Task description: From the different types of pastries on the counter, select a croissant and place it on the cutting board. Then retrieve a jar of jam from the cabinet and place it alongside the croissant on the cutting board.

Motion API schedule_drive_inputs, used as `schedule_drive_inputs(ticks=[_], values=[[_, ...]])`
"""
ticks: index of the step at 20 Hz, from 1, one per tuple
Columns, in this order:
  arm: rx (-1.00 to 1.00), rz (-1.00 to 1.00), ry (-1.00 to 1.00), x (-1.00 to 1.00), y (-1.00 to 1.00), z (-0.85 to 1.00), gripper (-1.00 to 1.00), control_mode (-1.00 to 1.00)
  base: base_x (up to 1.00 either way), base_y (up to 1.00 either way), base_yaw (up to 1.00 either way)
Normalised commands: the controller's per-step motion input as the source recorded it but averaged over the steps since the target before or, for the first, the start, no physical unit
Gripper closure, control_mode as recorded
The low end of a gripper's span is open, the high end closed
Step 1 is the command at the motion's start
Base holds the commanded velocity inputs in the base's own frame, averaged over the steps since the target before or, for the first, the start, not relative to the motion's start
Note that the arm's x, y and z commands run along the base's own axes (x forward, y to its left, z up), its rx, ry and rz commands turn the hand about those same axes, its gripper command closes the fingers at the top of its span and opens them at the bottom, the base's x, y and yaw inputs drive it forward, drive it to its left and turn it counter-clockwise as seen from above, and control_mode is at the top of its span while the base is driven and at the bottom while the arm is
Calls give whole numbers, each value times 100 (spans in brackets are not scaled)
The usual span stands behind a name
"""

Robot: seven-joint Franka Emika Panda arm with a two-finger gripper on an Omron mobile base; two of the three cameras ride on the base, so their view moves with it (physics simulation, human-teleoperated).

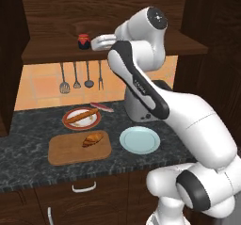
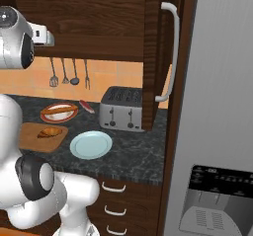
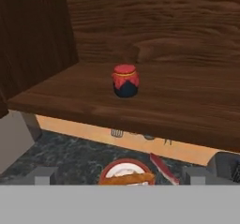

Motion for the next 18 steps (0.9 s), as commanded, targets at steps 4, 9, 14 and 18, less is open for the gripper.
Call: schedule_drive_inputs(ticks=[4,9,14,18], values=[[-13,-1,-1,48,42,-2,-100,-100,0,0,0],[-22,-1,-11,52,14,-37,-100,-100,0,0,0],[-6,-3,0,86,19,-14,-100,-100,0,0,0],[0,-6,13,90,42,-4,-100,-100,0,0,0]])
